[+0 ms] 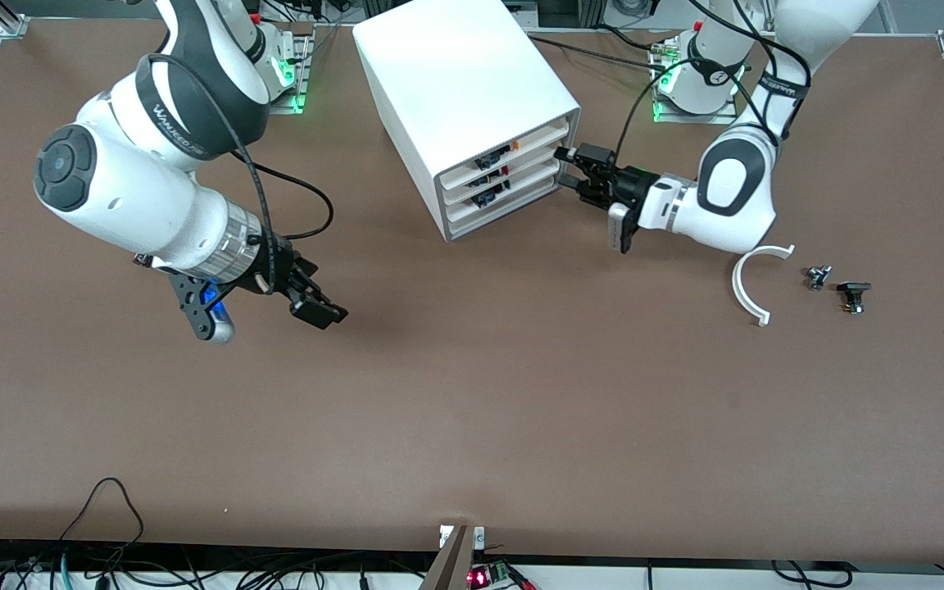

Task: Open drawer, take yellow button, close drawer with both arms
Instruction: 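Pull the drawer open with the left gripper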

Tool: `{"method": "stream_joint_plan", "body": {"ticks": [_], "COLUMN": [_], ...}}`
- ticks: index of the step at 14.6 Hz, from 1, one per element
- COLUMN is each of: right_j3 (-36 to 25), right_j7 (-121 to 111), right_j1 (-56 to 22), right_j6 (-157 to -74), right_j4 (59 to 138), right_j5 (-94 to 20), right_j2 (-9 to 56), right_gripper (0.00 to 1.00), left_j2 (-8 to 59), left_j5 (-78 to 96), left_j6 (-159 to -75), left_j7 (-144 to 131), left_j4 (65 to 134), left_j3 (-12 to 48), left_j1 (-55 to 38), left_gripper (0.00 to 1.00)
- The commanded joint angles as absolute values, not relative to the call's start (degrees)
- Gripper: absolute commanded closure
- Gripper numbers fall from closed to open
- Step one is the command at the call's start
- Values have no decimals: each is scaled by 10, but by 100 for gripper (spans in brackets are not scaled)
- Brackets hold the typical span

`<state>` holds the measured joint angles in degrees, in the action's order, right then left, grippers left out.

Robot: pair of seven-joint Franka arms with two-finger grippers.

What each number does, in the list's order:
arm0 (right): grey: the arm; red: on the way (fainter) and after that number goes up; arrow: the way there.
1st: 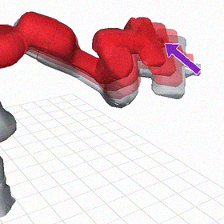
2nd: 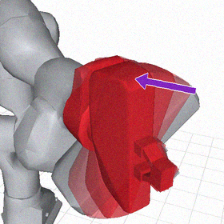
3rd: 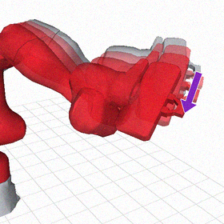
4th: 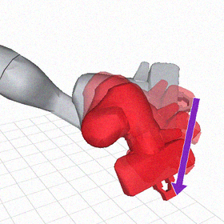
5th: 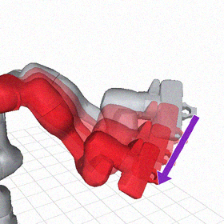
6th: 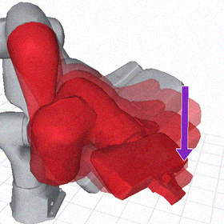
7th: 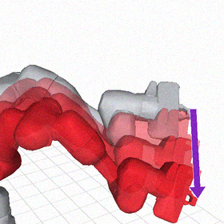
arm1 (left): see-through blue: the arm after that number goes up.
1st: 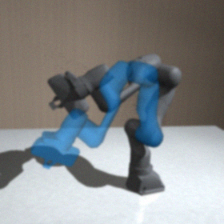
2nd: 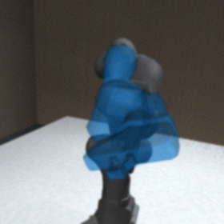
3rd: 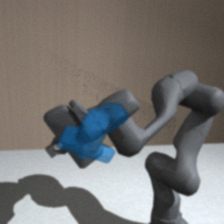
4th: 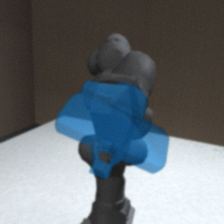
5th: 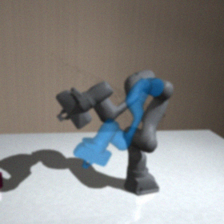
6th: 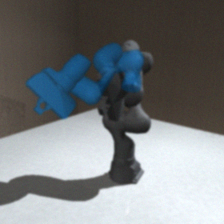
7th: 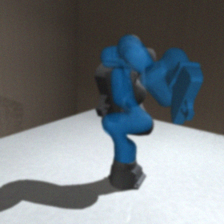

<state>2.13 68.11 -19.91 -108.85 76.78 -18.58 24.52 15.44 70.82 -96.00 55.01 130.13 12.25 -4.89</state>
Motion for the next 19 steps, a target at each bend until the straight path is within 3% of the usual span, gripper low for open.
{"method": "stream_joint_plan", "body": {"ticks": [1,4,7,10,15,19], "right_j3": [18,18,18,18,16,14], "right_j7": [706,722,751,786,885,963], "right_j1": [-209,-214,-224,-241,-280,-320], "right_j6": [-1092,-1109,-1129,-1133,-1140,-1150], "right_j4": [747,746,746,729,708,707], "right_j5": [-200,-207,-219,-218,-212,-177], "right_j2": [257,258,263,274,290,298], "right_gripper": [0,0,0,0,0,0], "left_j2": [140,141,146,157,236,272], "left_j5": [739,751,753,745,628,612], "left_j6": [-968,-968,-968,-969,-965,-964], "left_j7": [585,599,599,597,587,587], "left_j4": [1333,1343,1342,1331,1204,1158], "left_j3": [141,170,176,170,155,154], "left_j1": [-47,-47,-43,-39,23,34], "left_gripper": [33,55,100,100,100,100]}}
